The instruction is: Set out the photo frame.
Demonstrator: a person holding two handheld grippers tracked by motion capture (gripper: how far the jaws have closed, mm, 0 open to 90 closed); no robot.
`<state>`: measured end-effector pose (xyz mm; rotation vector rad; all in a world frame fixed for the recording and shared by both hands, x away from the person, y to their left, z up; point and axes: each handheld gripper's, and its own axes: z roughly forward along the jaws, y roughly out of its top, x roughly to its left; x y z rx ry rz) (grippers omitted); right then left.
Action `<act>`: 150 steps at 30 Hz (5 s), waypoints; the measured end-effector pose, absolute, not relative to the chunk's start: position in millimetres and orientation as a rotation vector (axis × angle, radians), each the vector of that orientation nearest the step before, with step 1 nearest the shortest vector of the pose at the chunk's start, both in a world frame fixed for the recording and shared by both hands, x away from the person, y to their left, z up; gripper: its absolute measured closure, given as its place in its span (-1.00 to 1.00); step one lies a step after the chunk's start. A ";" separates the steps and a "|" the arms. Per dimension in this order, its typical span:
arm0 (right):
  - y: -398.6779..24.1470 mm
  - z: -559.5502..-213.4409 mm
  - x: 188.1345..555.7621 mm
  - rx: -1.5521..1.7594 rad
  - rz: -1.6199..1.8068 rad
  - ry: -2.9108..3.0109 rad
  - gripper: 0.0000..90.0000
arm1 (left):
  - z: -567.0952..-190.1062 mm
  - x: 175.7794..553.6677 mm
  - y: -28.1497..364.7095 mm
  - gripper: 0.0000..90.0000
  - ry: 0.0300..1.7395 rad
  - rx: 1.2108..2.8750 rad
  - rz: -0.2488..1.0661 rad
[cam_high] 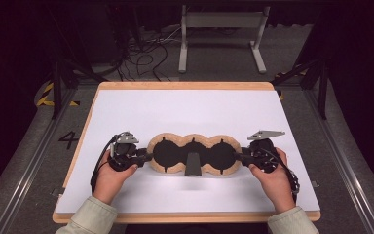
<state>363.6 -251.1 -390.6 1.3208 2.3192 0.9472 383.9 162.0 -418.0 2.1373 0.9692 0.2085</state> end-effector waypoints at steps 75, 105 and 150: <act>-297.7 -363.1 327.5 0.918 1.070 2.660 0.49 | -397.4 353.8 184.8 0.90 0.504 2.459 -0.095; -290.2 -369.5 328.2 0.894 0.983 2.543 1.00 | -421.9 364.7 164.8 1.00 0.519 2.479 -0.094; -259.1 -385.2 308.9 0.778 0.914 2.705 1.00 | -429.4 434.4 136.9 0.99 1.005 2.162 0.038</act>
